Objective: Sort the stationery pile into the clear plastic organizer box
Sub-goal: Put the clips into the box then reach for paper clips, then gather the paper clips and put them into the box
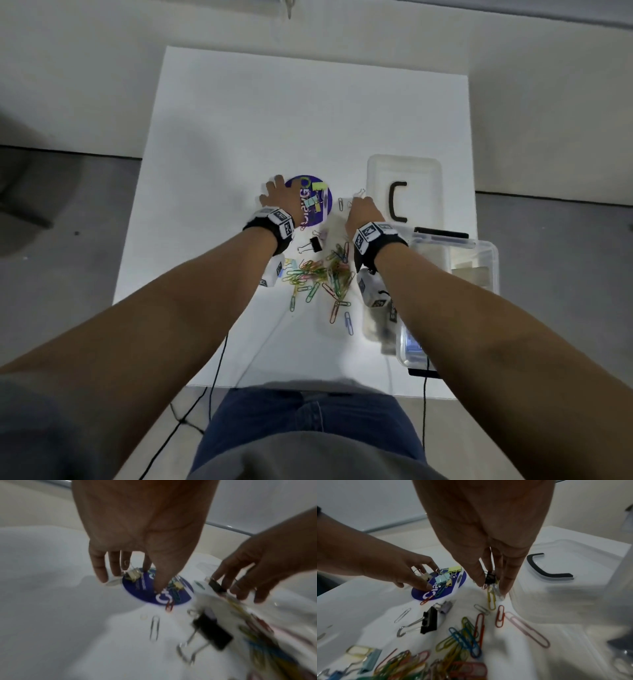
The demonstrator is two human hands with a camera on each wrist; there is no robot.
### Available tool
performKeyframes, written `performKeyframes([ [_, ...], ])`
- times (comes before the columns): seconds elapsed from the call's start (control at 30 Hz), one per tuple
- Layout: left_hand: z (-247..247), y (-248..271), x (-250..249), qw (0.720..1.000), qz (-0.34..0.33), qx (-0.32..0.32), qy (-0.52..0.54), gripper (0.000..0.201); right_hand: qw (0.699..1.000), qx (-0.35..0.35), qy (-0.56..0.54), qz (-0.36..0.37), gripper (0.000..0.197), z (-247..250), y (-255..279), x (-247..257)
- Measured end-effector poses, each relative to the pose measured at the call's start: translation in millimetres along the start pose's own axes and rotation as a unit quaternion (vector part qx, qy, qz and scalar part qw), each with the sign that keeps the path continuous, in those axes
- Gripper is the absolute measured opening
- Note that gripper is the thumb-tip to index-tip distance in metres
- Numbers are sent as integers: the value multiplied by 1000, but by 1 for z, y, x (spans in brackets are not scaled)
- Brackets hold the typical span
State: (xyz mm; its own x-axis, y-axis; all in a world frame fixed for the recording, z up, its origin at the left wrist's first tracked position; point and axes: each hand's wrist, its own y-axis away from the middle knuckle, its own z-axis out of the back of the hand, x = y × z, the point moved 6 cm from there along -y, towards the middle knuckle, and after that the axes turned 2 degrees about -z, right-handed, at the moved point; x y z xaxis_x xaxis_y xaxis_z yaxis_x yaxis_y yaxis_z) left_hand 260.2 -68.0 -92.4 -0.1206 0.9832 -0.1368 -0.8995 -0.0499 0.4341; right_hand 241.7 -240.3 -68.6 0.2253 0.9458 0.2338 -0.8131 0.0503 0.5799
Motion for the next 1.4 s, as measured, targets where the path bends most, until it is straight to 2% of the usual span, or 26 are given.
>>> performKeyframes([
  [0.13, -12, 12, -1, 999, -42, -28, 19, 53, 1000, -19, -1, -5, 42, -14, 5, -1],
  [0.23, -19, 16, 10, 996, -64, -38, 54, 44, 1000, 4, -14, -3, 44, -24, 6, -1],
  [0.33, -13, 21, 16, 992, -83, -69, 69, 29, 998, -4, -60, -23, 47, -24, 6, -4],
  [0.43, -6, 17, 18, 990, -95, -85, 60, 25, 989, -29, -143, -37, 53, -21, 9, -2],
  [0.6, 4, 1, 8, 986, -86, -20, 142, 21, 994, -5, -110, 23, 30, -32, 18, 16],
  [0.63, 13, -2, 4, 983, -73, -13, 165, 19, 994, 1, -109, 24, 29, -37, 18, 18],
  [0.7, 23, -12, -5, 984, -105, -25, 141, 18, 993, 9, -118, 29, 34, -47, 16, 20],
  [0.83, 20, -26, -11, 984, -104, 19, 141, 22, 993, 9, -112, 39, 37, -54, 12, 21],
  [1.0, 1, -23, -25, 975, -171, 60, 130, 56, 995, 25, -96, 16, 39, -60, 13, 15],
  [1.07, -6, -19, -29, 975, -178, 75, 112, 60, 995, 31, -89, 19, 37, -62, 17, 14],
  [1.23, -9, -7, -37, 979, -172, 65, 89, 23, 992, 1, -129, -1, 33, -53, 33, 4],
  [1.4, -10, 11, -38, 982, -141, 65, 103, 26, 980, -64, -181, 51, 27, -18, 66, 3],
])
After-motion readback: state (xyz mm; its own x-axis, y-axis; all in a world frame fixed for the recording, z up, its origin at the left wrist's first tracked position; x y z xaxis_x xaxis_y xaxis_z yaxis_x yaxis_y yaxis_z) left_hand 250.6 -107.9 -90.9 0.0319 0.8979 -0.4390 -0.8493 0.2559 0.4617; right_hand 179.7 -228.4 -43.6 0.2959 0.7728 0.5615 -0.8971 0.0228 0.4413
